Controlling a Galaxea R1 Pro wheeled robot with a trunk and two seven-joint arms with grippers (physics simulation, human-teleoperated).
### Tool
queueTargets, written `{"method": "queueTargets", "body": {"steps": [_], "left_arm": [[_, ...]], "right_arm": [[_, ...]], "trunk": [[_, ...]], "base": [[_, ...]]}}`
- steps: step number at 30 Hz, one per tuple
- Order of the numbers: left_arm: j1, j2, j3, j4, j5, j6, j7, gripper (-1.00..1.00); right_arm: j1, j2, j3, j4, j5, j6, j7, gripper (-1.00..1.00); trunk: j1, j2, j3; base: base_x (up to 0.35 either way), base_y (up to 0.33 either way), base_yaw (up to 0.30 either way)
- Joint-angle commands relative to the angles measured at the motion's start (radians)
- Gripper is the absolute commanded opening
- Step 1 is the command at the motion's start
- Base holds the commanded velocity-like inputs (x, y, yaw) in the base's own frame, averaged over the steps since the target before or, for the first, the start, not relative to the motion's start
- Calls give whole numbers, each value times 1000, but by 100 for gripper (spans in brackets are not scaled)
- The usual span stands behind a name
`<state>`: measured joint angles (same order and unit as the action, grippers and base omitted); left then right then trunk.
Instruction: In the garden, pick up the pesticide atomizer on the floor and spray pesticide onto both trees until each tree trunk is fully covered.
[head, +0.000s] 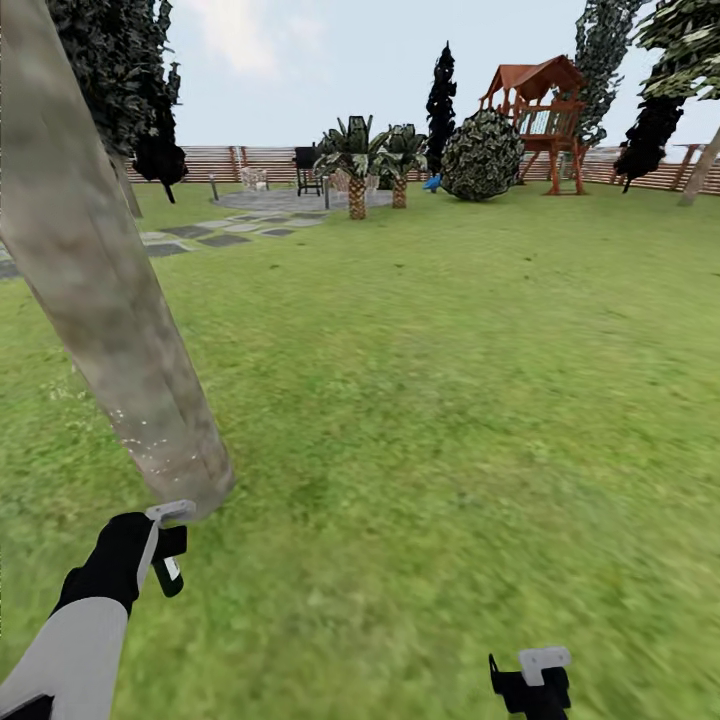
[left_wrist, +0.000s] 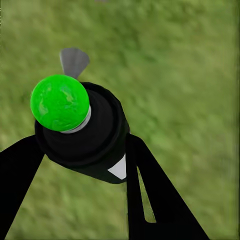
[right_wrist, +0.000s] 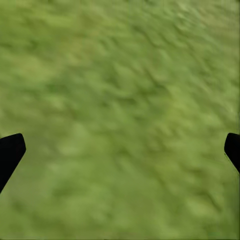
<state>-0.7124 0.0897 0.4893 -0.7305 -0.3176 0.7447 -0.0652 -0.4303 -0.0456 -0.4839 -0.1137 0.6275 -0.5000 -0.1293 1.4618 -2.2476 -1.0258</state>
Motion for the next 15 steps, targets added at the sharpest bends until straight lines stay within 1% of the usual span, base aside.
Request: {"method": "queueTargets", "body": {"steps": [1,10,12,15], "left_arm": [[-1,-1,3,-1,-9,3,-7,-100],[-1,-2,3,-1,-9,2,-7,-100],[-1,-2,3,-2,-9,2,-7,-100],[-1,-2,4,-16,-8,4,-8,-100]], "right_arm": [[-1,0,-5,2,11,-3,-6,100],[-1,1,-4,2,11,-4,-6,100],[-1,1,-4,2,11,-4,-6,100],[-1,0,-5,2,11,-3,-6,100]], "trunk": [[0,0,-1],[0,0,-1],[0,0,-1],[0,0,-1]], "base": [[182,-236,250],[182,-236,273],[163,-239,156],[53,-258,40]]}}
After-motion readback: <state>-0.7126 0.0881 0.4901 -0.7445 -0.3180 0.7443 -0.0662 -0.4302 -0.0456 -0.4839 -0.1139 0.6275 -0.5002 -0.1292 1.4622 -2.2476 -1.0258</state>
